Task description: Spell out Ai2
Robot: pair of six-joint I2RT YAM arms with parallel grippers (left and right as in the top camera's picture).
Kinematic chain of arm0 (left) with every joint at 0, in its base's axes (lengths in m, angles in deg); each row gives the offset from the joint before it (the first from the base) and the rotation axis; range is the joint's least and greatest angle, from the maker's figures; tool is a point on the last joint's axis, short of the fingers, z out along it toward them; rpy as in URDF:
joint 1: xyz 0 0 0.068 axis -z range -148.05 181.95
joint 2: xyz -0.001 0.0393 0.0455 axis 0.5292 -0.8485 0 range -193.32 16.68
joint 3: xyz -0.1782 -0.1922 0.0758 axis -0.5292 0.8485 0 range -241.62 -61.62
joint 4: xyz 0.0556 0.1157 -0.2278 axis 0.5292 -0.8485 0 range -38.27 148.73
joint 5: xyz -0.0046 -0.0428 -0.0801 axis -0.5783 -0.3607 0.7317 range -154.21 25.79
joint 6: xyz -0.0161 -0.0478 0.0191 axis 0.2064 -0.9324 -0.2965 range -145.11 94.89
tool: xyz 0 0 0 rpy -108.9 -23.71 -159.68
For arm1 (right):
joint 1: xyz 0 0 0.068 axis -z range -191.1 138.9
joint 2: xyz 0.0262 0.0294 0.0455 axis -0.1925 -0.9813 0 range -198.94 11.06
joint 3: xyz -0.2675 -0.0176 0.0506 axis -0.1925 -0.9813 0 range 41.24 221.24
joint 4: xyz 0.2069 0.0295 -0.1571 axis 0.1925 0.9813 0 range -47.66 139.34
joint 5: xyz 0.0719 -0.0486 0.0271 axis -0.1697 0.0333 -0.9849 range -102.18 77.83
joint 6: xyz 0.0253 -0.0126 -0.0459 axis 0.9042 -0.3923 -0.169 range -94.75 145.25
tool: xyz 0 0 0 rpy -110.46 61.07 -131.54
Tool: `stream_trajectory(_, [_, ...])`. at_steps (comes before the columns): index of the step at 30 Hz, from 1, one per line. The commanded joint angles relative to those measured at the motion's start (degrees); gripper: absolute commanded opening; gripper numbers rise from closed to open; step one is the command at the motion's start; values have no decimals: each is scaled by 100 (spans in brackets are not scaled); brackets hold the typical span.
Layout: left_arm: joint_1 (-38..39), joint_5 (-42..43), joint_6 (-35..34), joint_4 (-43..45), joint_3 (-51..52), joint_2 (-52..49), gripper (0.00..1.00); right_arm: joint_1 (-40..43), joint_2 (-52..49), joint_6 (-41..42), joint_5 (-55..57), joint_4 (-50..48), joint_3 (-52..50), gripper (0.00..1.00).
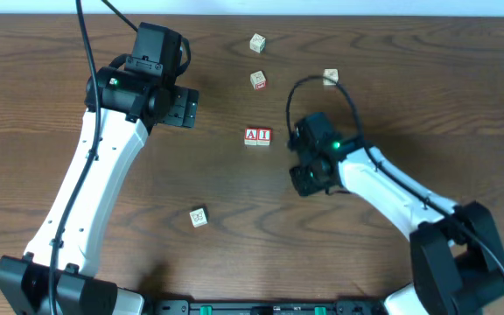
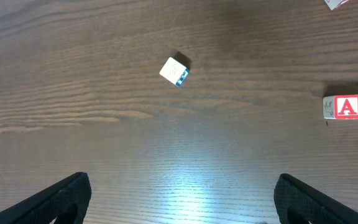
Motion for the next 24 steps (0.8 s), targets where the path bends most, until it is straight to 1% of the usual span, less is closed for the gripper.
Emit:
stream_trajectory(1, [13,-103,42,-4,15,-20,96,157,-431,304,7,-28,442,31])
stream_trajectory(2, [13,-103,42,-4,15,-20,95,192,-579,350,11,-35,599,29])
stream_trajectory(6, [13,-103,42,-4,15,-20,95,354,-988,450,24,-138,1128,30])
stream_trajectory(11, [13,-103,42,-4,15,-20,95,433,-1213,442,17,-184,1574,33])
stream_trajectory(18, [13,-103,42,-4,15,-20,96,437,-1456,446,4,-258,1790,34])
stream_trajectory(24, [13,-103,42,-4,15,-20,95,437,-1585,490,0,-358,1792,32])
